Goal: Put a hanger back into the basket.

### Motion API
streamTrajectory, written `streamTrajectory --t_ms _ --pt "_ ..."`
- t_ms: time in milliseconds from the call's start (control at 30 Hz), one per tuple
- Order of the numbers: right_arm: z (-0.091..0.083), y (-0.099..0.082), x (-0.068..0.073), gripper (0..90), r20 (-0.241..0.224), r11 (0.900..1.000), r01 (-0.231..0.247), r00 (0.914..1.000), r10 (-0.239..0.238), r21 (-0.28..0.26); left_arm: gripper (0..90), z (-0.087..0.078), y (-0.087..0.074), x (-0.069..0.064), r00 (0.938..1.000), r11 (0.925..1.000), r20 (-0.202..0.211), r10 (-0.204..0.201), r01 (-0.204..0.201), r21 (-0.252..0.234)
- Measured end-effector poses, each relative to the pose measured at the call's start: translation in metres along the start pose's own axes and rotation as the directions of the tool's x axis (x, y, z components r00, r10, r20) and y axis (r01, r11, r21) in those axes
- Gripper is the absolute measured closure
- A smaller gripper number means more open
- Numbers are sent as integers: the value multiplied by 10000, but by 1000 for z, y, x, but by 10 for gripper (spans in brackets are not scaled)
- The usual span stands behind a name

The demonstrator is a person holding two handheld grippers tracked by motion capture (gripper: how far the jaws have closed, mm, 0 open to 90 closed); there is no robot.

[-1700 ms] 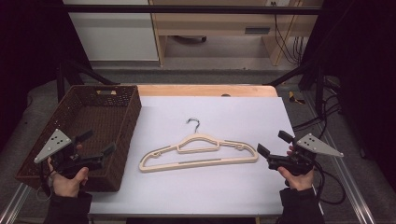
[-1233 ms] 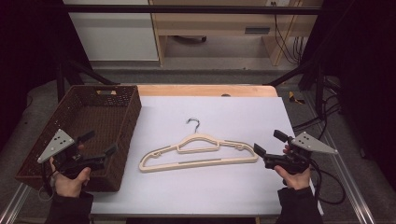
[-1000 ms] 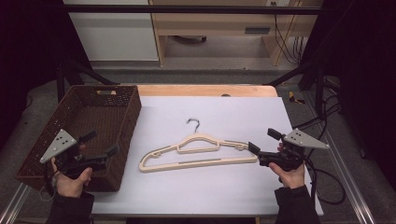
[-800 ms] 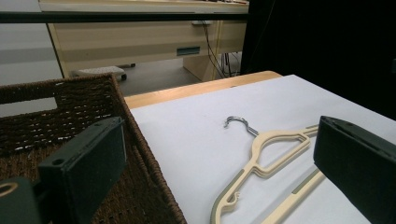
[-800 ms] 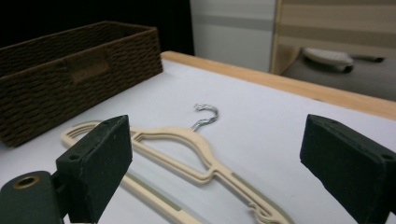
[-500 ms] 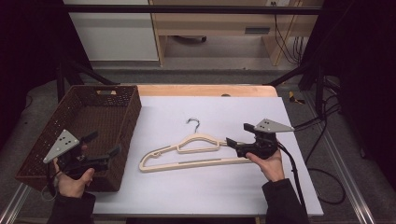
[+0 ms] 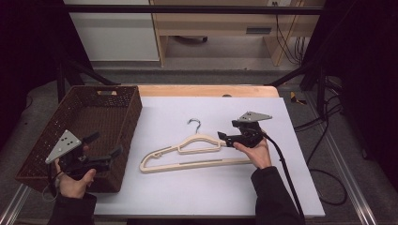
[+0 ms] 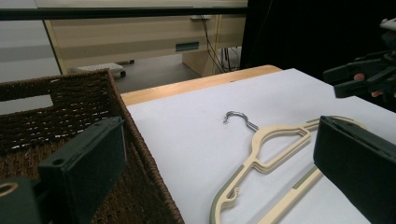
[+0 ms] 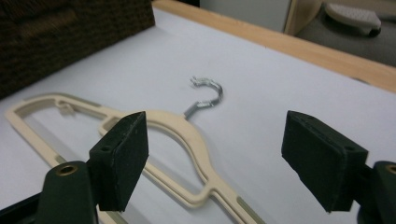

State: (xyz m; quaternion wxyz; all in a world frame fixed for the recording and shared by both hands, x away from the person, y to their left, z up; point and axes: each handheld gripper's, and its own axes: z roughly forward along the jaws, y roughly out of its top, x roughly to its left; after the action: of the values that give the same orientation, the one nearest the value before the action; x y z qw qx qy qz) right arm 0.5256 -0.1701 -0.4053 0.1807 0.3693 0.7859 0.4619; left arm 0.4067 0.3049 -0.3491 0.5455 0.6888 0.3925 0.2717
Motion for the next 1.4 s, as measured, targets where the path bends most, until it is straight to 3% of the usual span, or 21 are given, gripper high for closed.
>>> streamTrajectory --t_ms 33,67,267,300,400,433,600,700,767,800,933,1033,1067,1233,1300,1333,1400 --pt "0 0 0 243 0 10000 0 10000 0 0 24 0 0 0 10000 10000 0 0 0 0" --pt "6 -4 -4 247 187 9985 75 9998 -85 539 24 0 0 0 10000 10000 2 3 -3 8" --pt "19 -16 -16 301 136 9876 269 9995 -293 1544 24 1 0 -1 10000 10000 36 37 -37 37" --pt "20 -18 -17 317 96 9835 159 9998 -180 1801 24 1 0 -1 10000 10000 39 38 -38 44" --pt "25 -23 -21 338 5 9767 414 9991 -424 2104 25 2 0 -2 10000 10000 66 41 -42 81" --pt "30 -28 -25 364 -81 9690 425 9991 -418 2435 25 3 0 -2 9999 9999 80 67 -68 115" --pt "36 -34 -29 417 -253 9605 530 9985 -479 2732 25 6 -1 -3 9999 9997 107 114 -116 216" --pt "40 -37 -31 497 -345 9453 809 9967 -738 3159 25 8 -2 -4 9998 9995 124 129 -132 276" --pt "42 -39 -31 510 -331 9430 773 9970 -704 3236 25 8 -2 -4 9998 9995 136 121 -124 277" --pt "44 -41 -33 551 -350 9365 847 9964 -774 3402 26 8 -2 -4 9998 9995 135 125 -129 283" --pt "46 -44 -36 578 -634 9340 854 9957 -675 3468 26 8 -2 -5 9998 9994 159 151 -156 304" --pt "46 -44 -36 603 -730 9299 1114 9931 -915 3506 27 9 -2 -6 9997 9993 162 168 -173 330" --pt "45 -43 -36 638 -935 9218 1439 9886 -1178 3600 27 10 -2 -6 9997 9992 163 174 -179 350" --pt "42 -43 -38 669 -992 9278 1238 9906 -946 3520 27 10 -2 -6 9997 9991 178 182 -189 377" --pt "39 -42 -41 719 -1030 9346 1173 9908 -874 3357 28 9 -2 -6 9996 9989 180 225 -232 399" --pt "37 -42 -43 733 -1257 9349 1436 9862 -1079 3244 28 9 -2 -6 9996 9989 180 225 -232 399" --pt "36 -41 -40 745 -1263 9316 1285 9879 -901 3401 29 10 -2 -6 9997 9992 172 168 -175 367"
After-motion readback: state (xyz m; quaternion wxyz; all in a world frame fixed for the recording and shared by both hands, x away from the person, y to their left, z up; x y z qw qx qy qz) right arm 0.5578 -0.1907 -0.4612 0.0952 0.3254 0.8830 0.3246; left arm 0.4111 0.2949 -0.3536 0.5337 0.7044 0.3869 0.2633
